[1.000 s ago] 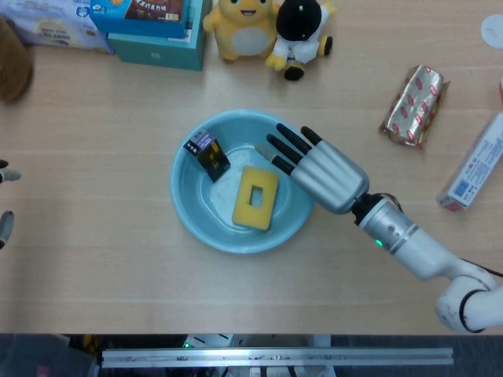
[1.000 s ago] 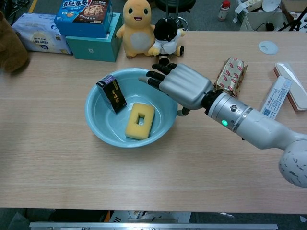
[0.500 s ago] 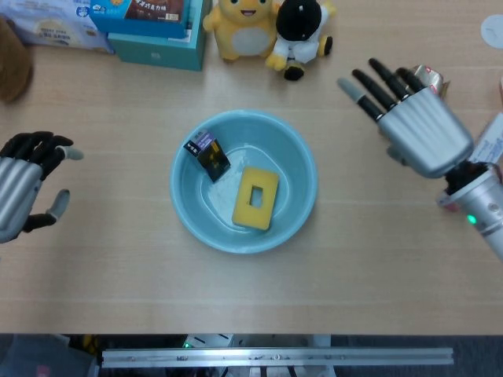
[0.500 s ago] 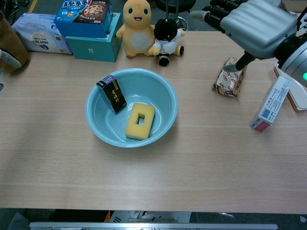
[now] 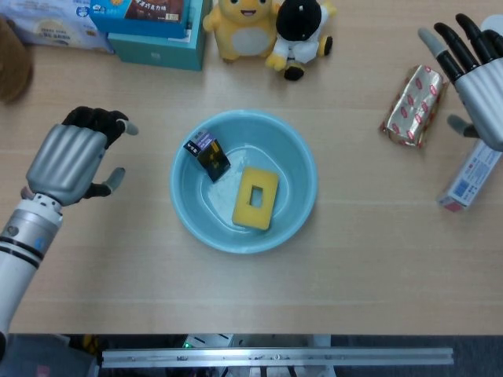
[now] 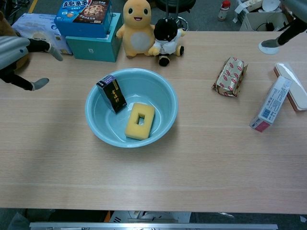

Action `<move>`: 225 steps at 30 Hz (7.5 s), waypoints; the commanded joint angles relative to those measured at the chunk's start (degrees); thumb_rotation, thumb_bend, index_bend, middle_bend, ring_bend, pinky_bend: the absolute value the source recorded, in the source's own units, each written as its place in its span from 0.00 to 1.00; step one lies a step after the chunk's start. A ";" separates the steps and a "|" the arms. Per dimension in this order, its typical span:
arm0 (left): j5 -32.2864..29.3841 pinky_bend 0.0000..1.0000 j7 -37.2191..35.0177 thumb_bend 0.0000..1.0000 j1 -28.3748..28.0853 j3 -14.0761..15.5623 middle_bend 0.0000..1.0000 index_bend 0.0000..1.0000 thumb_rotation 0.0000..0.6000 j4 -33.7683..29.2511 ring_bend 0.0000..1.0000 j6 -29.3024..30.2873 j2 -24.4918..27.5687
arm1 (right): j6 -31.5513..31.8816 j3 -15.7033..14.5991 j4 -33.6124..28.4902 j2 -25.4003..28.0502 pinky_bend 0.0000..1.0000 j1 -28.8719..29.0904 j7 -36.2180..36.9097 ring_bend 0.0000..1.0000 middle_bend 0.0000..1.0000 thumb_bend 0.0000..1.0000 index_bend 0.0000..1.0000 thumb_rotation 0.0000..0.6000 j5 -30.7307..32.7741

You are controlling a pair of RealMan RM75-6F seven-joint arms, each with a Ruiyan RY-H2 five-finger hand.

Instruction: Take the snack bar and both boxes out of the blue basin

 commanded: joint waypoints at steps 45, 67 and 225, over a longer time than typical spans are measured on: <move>-38.61 0.16 37.78 0.15 -21.42 -4.08 0.20 0.34 0.49 12.20 0.19 17.66 -32.56 | 1.23 -1.81 6.57 5.03 0.24 -4.52 16.39 0.04 0.13 0.00 0.00 1.00 -3.73; -37.94 0.16 38.57 0.15 -21.39 -2.39 0.22 0.39 0.56 14.07 0.21 19.32 -35.22 | 0.82 -1.98 7.54 4.94 0.24 -5.18 17.80 0.04 0.13 0.00 0.00 1.00 -3.81; 11.34 0.17 1.28 0.34 16.44 12.93 0.21 0.19 1.00 11.54 0.14 36.28 -6.14 | 14.10 -8.10 4.77 7.34 0.24 -22.95 21.06 0.04 0.14 0.00 0.00 1.00 -5.53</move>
